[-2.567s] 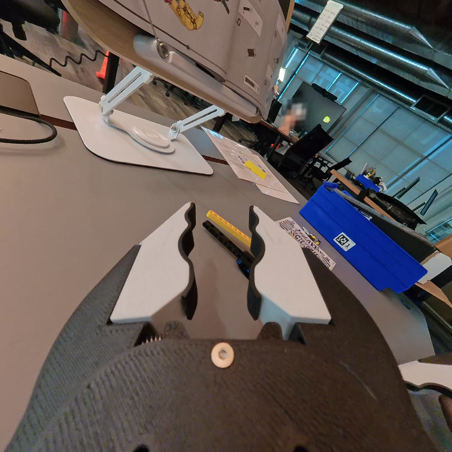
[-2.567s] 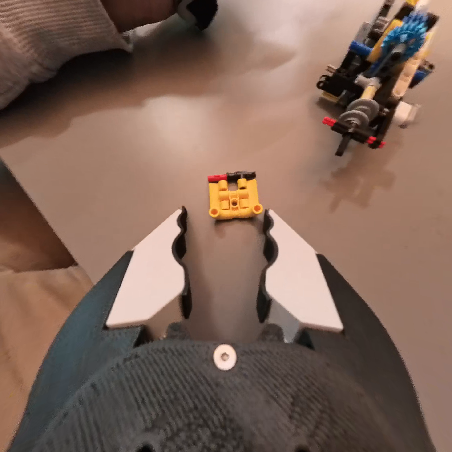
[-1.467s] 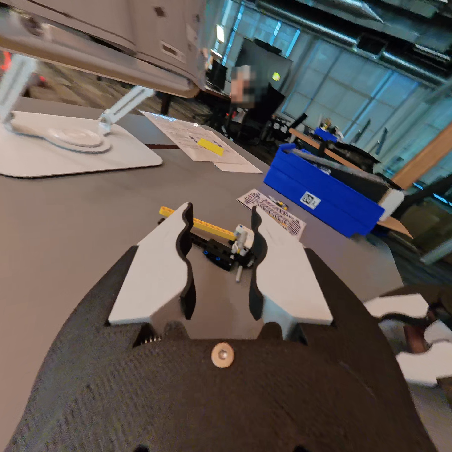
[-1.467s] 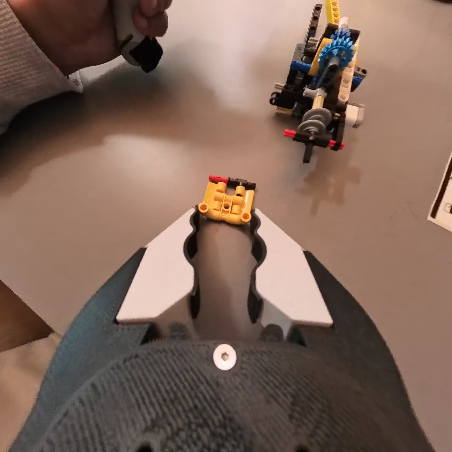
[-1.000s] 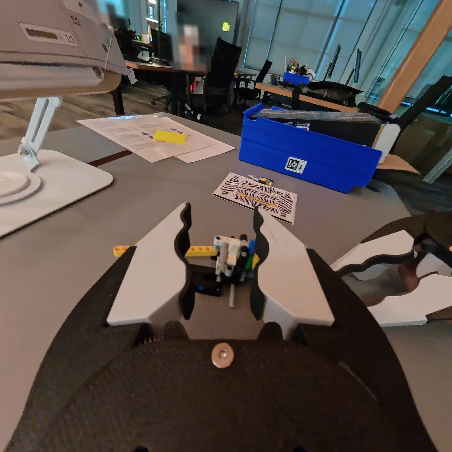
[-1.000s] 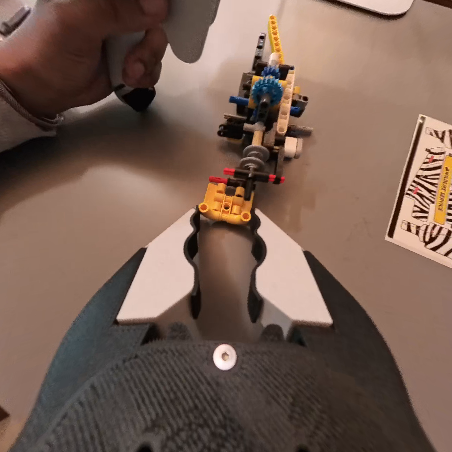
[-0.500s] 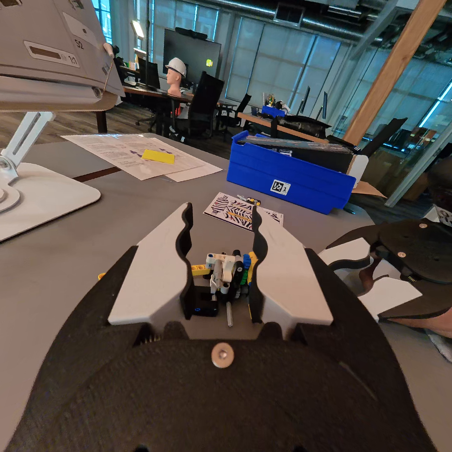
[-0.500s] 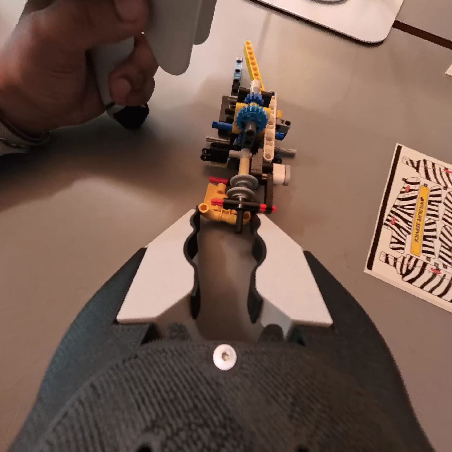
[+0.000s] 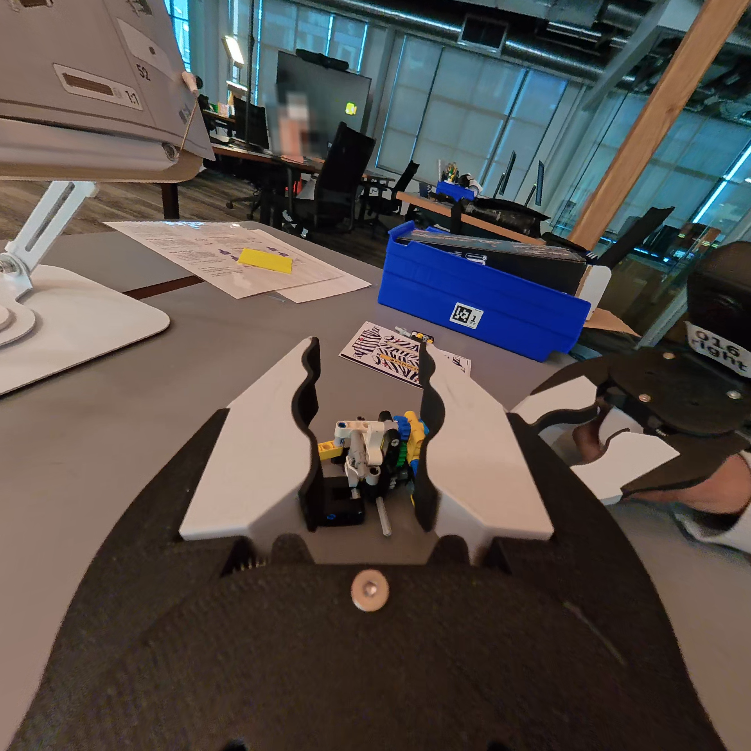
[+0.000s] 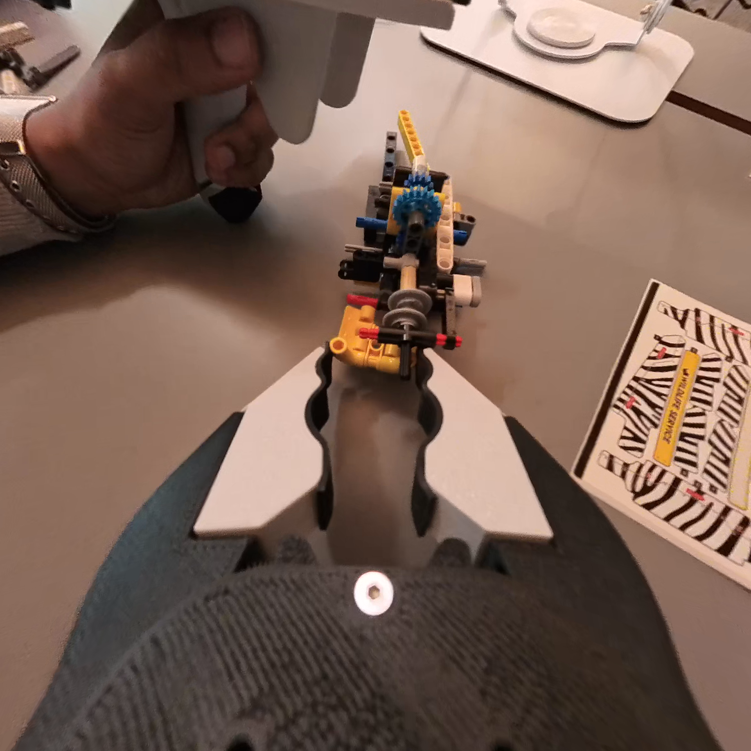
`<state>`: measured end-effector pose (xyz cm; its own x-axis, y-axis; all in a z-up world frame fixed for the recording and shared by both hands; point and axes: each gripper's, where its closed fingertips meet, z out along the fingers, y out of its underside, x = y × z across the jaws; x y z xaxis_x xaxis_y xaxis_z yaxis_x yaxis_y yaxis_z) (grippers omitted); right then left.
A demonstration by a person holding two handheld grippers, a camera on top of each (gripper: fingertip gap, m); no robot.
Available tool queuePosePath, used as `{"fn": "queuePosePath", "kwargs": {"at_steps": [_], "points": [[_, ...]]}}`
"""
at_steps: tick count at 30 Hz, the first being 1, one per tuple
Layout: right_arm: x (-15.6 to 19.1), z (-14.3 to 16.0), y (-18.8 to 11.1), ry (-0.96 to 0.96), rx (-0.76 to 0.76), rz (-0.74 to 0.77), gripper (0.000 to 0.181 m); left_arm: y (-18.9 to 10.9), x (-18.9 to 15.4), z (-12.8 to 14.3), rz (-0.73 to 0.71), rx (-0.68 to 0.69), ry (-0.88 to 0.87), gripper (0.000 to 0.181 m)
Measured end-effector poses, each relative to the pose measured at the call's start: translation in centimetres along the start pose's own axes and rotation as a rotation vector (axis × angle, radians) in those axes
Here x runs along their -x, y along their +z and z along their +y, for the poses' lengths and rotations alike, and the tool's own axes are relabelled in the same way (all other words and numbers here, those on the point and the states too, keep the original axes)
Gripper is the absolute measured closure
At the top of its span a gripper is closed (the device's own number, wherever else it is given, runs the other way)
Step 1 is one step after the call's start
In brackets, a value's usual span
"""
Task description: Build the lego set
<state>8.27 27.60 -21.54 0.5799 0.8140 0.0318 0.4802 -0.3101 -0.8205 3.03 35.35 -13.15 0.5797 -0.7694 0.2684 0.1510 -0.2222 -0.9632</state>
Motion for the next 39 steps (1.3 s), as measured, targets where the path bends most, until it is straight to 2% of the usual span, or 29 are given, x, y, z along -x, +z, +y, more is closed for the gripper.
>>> {"fn": "queuePosePath", "kwargs": {"at_steps": [1, 7, 13, 24, 39], "points": [[-0.2, 0.1, 0.0, -0.011, 0.003, -0.013, 0.140, 0.0, 0.0, 0.0, 0.000, -0.001, -0.001, 0.134], [-0.9, 1.0, -0.2, -0.031, 0.039, -0.140, 0.141, 0.1, 0.0, 0.1, 0.006, 0.008, -0.005, 0.134], [-2.1, 1.0, -0.8, 0.018, 0.021, -0.176, 0.141, 0.1, 0.0, 0.2, 0.007, 0.014, -0.007, 0.134], [-1.6, 0.4, -0.1, -0.096, 0.010, -0.153, 0.141, 0.1, 0.1, 0.1, 0.005, 0.012, -0.013, 0.134], [-2.4, -0.6, 0.1, -0.047, -0.033, -0.174, 0.141, 0.1, 0.3, 0.1, 0.002, 0.011, -0.027, 0.134]]}}
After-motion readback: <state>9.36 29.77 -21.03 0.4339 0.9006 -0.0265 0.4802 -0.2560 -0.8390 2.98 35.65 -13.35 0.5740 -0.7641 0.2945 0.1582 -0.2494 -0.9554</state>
